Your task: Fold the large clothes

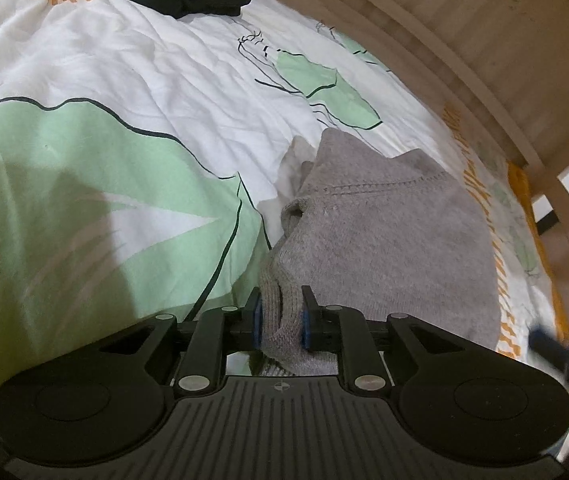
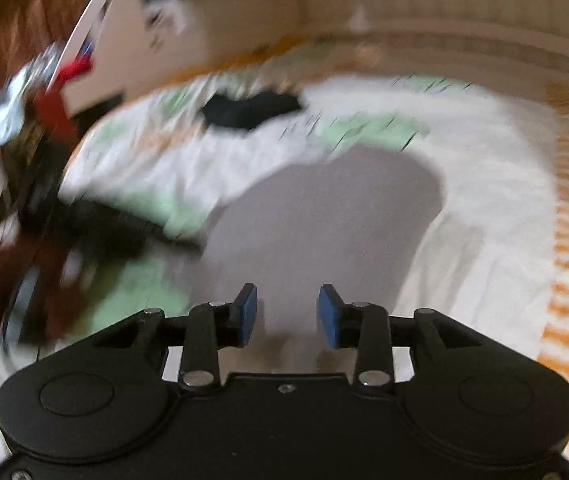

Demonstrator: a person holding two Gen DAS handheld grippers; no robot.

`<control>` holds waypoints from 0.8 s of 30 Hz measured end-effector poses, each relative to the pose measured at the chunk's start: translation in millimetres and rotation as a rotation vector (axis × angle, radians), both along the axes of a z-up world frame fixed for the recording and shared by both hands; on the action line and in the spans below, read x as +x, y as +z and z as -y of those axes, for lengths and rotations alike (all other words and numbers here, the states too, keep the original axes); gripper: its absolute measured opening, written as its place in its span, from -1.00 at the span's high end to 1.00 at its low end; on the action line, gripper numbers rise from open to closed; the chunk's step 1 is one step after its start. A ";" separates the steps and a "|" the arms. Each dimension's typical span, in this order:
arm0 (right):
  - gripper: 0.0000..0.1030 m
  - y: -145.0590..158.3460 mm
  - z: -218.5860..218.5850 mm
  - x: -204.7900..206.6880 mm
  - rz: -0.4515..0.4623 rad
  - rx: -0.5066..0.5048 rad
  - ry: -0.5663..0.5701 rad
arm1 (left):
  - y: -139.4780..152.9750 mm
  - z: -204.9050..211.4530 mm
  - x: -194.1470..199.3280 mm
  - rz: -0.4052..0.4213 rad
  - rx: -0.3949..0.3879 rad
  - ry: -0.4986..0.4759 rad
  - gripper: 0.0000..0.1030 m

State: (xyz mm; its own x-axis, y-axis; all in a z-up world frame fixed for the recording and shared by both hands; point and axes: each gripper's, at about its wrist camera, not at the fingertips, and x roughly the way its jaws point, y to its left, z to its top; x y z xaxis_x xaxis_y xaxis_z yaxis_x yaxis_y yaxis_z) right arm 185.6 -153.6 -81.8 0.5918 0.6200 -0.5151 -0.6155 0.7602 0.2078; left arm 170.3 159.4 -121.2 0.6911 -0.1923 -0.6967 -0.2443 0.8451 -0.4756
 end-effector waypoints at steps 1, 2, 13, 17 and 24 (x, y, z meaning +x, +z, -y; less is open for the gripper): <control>0.11 3.4 -1.6 10.3 0.025 0.004 -0.022 | 0.0 0.1 0.1 0.001 -0.001 0.002 0.64; 0.11 5.5 -3.5 23.0 0.045 0.015 -0.040 | -0.2 0.1 -0.1 0.002 -0.003 0.002 0.64; 0.11 -46.7 -52.1 134.7 -0.059 -0.101 -0.167 | -2.3 8.5 -2.8 0.022 0.055 -0.015 0.59; 0.07 -43.0 -57.6 137.0 -0.061 -0.145 -0.151 | 0.2 9.7 -2.0 0.023 0.055 -0.020 0.46; -0.54 -25.4 -12.0 119.2 -0.116 0.085 -0.131 | 36.9 15.4 -16.3 0.091 0.085 -0.070 -0.32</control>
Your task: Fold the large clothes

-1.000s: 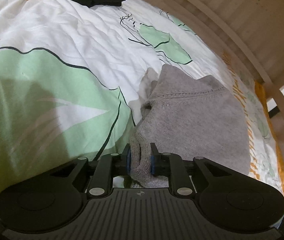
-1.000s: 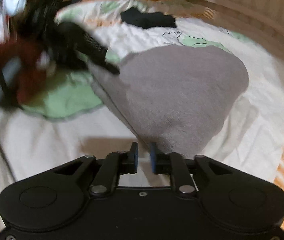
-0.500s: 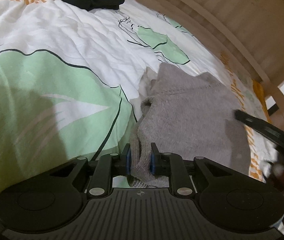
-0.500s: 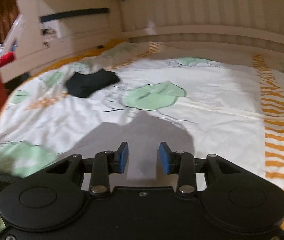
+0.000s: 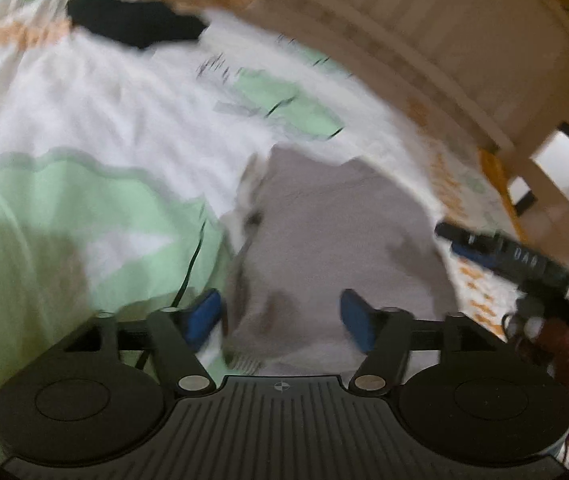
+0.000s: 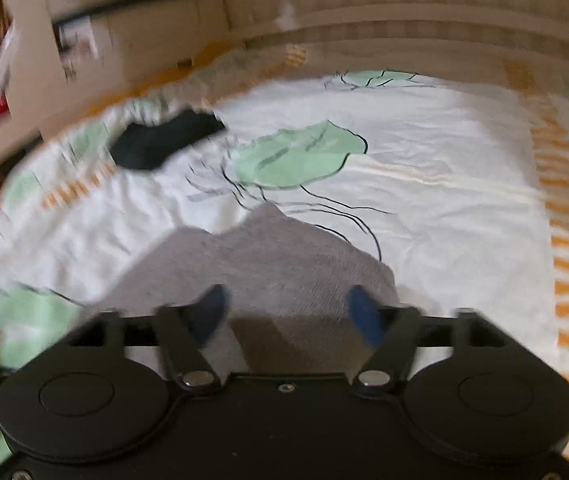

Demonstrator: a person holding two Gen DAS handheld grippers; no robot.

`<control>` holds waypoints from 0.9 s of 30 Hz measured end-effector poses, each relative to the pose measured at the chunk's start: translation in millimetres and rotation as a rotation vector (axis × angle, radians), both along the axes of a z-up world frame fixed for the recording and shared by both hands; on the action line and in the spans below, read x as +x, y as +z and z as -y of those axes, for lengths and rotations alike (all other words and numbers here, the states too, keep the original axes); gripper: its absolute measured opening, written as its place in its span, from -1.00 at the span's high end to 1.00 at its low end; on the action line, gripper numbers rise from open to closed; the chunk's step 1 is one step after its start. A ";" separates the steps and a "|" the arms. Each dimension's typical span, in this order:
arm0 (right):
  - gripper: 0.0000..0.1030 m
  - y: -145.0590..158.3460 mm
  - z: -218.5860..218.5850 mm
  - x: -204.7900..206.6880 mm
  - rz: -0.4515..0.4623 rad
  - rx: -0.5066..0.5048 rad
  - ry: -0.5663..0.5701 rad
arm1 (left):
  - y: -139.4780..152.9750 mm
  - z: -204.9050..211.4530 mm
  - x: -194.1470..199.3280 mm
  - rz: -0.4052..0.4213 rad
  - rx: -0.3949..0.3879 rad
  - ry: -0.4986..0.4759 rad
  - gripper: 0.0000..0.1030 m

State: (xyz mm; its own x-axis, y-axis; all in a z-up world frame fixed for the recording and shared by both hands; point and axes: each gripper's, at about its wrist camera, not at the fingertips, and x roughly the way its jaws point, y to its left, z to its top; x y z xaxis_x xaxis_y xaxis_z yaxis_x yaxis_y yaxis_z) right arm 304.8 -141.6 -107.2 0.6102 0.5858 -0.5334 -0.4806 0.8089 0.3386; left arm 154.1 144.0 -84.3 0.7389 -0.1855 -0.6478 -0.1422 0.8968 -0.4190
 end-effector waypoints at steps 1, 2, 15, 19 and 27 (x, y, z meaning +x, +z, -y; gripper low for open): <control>-0.56 -0.5 9.0 -2.2 -0.014 0.036 -0.009 | 8.2 1.1 -0.7 0.028 0.020 -0.014 -0.37; -0.58 -2.1 19.1 -4.3 -0.031 0.070 -0.022 | 15.8 1.4 0.3 0.050 0.040 -0.024 -0.43; -0.81 -72.5 69.4 11.5 -0.368 0.439 -0.033 | -32.0 -15.0 91.9 -0.175 0.021 -0.189 -0.54; -0.85 -83.2 60.2 20.8 -0.392 0.504 0.015 | -42.9 -17.9 102.3 -0.204 -0.007 -0.237 -0.55; -0.66 -87.5 39.2 39.5 -0.402 0.525 0.137 | -58.4 -18.2 113.4 -0.211 -0.126 -0.345 -0.61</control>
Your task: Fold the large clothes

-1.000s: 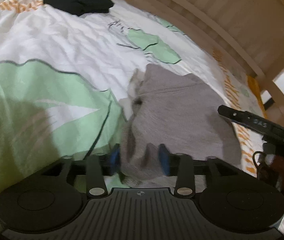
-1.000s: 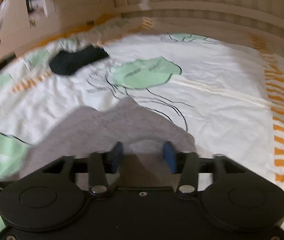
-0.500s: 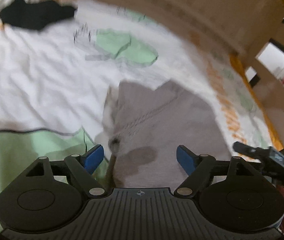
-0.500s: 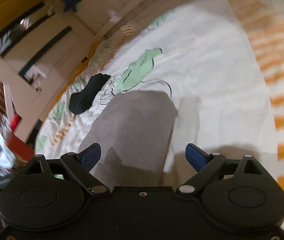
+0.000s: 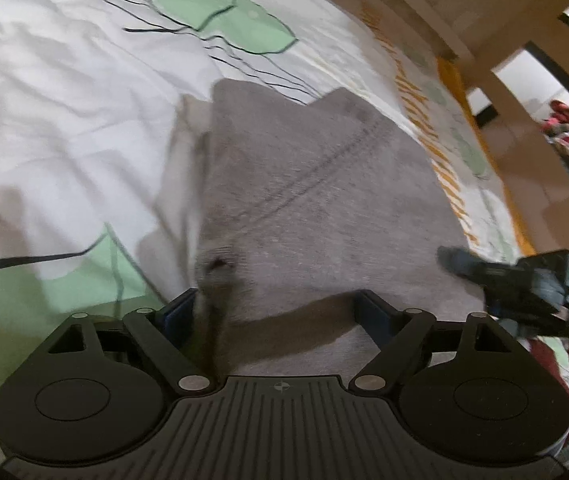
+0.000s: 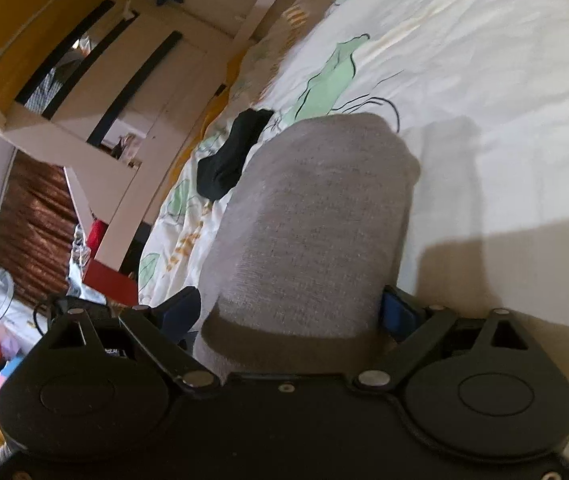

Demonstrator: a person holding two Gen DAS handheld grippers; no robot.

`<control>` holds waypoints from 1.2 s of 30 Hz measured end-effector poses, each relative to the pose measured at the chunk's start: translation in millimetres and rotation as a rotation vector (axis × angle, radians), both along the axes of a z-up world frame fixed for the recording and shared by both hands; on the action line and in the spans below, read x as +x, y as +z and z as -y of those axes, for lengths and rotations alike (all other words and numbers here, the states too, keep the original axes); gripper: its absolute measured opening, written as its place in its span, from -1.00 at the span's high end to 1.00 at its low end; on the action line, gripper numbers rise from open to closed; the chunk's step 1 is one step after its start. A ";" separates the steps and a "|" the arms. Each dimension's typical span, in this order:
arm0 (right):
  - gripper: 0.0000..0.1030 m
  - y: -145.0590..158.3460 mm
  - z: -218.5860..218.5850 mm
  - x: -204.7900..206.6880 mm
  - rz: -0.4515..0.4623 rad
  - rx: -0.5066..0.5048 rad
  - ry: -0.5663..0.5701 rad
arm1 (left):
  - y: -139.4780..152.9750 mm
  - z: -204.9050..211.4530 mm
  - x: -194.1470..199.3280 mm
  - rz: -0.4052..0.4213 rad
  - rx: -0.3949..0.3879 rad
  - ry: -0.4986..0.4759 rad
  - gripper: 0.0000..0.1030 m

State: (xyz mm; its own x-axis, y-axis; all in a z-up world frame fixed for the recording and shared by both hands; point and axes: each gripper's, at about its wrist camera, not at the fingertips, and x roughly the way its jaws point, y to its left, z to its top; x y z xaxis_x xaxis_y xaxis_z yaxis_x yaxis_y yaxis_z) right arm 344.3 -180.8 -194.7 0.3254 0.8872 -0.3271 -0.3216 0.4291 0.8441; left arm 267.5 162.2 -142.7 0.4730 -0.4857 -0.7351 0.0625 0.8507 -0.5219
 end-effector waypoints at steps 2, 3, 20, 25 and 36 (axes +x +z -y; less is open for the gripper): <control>-0.34 0.6 0.3 2.2 -0.007 -0.032 0.008 | -0.2 4.4 1.0 0.006 -0.024 -0.013 -0.61; -0.27 2.2 2.4 0.8 0.004 -0.038 0.010 | -1.2 7.0 1.5 0.004 -0.049 -0.018 -0.61; -0.18 56.2 103.8 70.7 0.208 -0.363 -0.100 | -7.7 151.5 109.3 0.123 -0.128 -0.109 -0.61; -0.37 35.4 136.8 79.6 0.147 -0.416 -0.206 | -12.2 165.5 99.5 0.174 -0.042 -0.119 -0.61; -0.79 41.4 131.3 33.1 0.260 -0.487 -0.248 | -6.7 146.8 34.2 0.186 -0.017 -0.013 -0.61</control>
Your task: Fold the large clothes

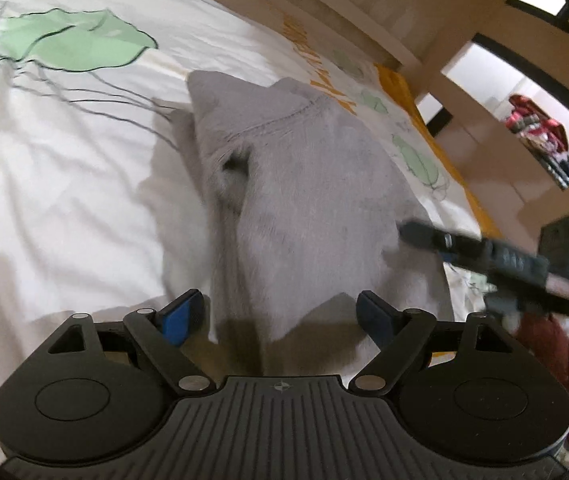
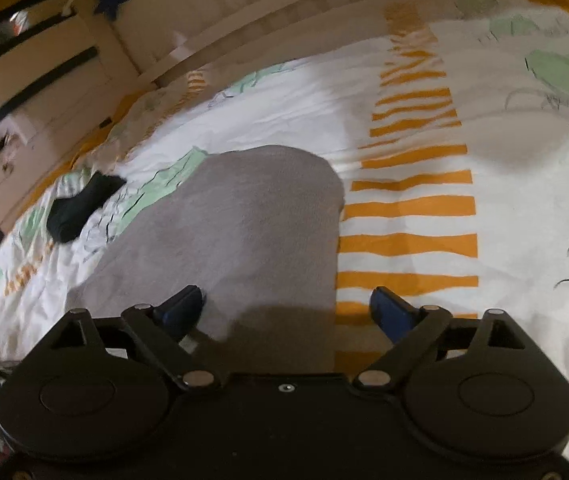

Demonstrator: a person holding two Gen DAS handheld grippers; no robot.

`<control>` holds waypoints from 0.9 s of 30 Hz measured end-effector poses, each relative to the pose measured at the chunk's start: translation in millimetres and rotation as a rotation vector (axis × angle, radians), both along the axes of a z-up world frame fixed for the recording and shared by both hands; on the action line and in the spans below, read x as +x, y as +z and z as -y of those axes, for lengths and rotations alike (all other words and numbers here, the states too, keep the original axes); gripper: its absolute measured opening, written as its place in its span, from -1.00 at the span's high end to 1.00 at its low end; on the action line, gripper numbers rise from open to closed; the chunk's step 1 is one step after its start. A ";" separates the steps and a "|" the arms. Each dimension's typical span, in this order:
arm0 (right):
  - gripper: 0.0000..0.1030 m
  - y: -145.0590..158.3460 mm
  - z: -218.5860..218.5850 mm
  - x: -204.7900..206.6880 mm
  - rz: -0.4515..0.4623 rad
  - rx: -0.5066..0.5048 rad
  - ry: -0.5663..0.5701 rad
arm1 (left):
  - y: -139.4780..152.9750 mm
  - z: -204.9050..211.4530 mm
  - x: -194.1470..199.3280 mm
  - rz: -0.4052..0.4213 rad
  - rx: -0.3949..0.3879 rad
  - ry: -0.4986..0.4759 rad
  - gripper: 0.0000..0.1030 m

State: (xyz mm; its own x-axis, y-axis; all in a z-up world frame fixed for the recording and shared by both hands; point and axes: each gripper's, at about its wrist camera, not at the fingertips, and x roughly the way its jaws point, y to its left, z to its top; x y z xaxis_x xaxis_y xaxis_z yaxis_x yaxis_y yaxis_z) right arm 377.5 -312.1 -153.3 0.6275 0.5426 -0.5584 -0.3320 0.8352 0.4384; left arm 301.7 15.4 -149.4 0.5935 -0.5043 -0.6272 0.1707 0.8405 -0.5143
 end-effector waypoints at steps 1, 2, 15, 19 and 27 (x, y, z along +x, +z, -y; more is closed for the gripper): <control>-0.79 3.0 -6.0 -5.2 0.005 -0.021 0.024 | 1.3 -1.6 -3.4 0.006 -0.003 0.019 -0.61; -0.79 3.6 -11.4 -15.2 0.004 -0.056 0.056 | 2.5 -4.7 -7.4 0.016 -0.008 0.036 -0.61; -0.79 -7.8 -21.4 -44.3 -0.051 -0.173 0.094 | 23.3 18.6 -11.6 0.155 0.047 -0.030 -0.55; -0.79 -7.6 -18.5 -48.7 -0.049 -0.171 0.094 | 18.4 19.7 -11.7 0.167 0.057 -0.071 0.12; -0.79 -5.1 -16.1 -53.0 -0.056 -0.241 0.112 | 12.3 -4.1 -11.1 0.107 0.132 -0.072 0.72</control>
State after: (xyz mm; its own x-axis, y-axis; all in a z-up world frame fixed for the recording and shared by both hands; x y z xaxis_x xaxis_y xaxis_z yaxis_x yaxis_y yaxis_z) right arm 324.4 -296.0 -158.5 0.5353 0.4540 -0.7123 -0.4091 0.8771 0.2517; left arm 290.6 19.5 -137.1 0.6253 -0.4656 -0.6262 0.2807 0.8830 -0.3762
